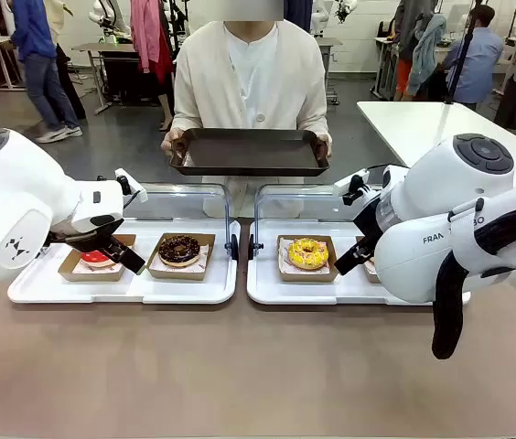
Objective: Provide the desired donut to the person.
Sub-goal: Pick up and lift the Paper togo box containing the Donut pointed at by the person.
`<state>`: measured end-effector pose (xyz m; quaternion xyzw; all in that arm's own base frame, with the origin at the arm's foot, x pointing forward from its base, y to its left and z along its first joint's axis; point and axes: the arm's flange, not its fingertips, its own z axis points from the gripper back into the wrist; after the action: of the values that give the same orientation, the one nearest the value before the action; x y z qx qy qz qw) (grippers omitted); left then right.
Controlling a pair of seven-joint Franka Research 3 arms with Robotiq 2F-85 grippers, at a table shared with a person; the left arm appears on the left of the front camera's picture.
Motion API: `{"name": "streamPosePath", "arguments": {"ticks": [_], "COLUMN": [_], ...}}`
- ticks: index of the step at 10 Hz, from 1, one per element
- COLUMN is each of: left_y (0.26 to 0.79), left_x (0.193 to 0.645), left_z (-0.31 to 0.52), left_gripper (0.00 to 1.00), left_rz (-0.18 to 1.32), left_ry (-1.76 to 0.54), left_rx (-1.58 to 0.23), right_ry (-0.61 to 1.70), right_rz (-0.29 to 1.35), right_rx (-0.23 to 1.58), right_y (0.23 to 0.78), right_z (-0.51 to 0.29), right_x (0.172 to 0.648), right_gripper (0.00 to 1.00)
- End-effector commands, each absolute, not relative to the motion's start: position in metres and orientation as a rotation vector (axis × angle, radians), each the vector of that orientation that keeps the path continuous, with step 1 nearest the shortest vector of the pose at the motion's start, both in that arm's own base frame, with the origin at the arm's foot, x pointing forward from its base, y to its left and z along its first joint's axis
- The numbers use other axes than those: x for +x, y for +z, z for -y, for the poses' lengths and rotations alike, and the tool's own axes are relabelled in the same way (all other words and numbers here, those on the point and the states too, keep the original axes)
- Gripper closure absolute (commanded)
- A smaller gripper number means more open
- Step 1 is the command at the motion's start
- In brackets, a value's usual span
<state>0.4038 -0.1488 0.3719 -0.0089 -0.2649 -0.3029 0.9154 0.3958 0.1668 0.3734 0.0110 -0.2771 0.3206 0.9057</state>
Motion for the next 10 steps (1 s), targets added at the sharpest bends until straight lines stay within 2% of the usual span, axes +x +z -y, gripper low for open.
{"name": "streamPosePath", "arguments": {"ticks": [1, 10], "left_y": [0.3718, 0.3718], "left_x": [0.4037, 0.4037], "left_z": [0.1488, 0.1488], "left_gripper": [0.00, 0.00], "left_rz": [0.545, 0.545], "left_ry": [-0.623, -0.623], "left_rx": [-0.018, -0.018], "right_ry": [0.662, 0.662], "right_rz": [0.572, 0.572], "right_rx": [0.023, 0.023], "right_y": [0.3734, 0.3734], "right_z": [-0.1668, -0.1668], "right_x": [0.3958, 0.3958], "right_gripper": [0.00, 0.00]}}
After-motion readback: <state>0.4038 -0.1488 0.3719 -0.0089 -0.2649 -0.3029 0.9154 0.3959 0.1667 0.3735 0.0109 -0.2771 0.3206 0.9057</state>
